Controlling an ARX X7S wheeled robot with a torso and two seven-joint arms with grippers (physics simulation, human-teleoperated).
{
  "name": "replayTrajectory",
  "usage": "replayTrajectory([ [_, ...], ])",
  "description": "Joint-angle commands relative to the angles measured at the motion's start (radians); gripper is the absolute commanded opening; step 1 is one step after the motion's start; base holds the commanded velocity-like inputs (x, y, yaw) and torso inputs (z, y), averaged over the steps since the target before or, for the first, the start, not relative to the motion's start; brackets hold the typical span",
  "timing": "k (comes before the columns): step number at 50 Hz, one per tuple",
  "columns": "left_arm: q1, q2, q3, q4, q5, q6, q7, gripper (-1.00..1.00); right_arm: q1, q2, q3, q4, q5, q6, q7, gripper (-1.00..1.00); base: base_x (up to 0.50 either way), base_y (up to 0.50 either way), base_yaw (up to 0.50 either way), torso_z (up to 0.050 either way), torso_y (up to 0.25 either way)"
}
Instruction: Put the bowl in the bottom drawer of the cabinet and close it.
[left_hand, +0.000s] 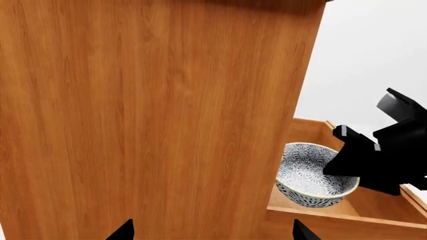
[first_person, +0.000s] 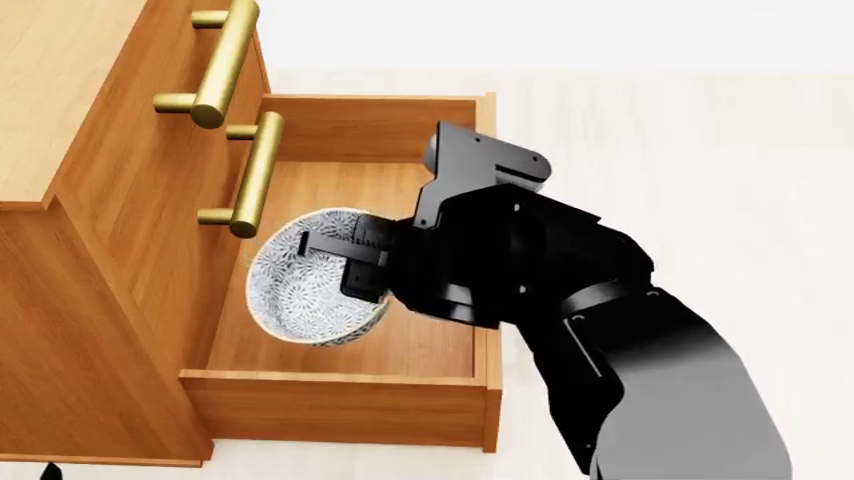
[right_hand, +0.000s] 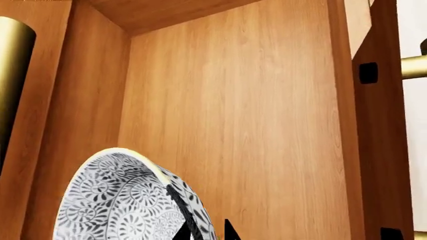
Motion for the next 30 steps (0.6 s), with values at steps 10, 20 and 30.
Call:
replayTrajectory([
  [10,-0.003,-0.005,-0.001,0.007,-0.006,-0.003,-0.008,1.0,0.012,0.0,0.021,-0.01,-0.018,-0.008,0.006,1.0,0.0,0.0,0.0,0.0,0.0],
  [20,-0.001,-0.006,-0.001,0.0,-0.005,0.006,-0.004,1.0,0.018,0.0,0.029,-0.009,-0.023,-0.006,0.008,1.0,0.0,0.0,0.0,0.0,0.0],
  [30,-0.006,-0.005,0.004,-0.004,-0.003,0.004,-0.004,1.0,0.027,0.0,0.029,-0.005,-0.026,-0.009,0.002,1.0,0.0,0.0,0.0,0.0,0.0],
])
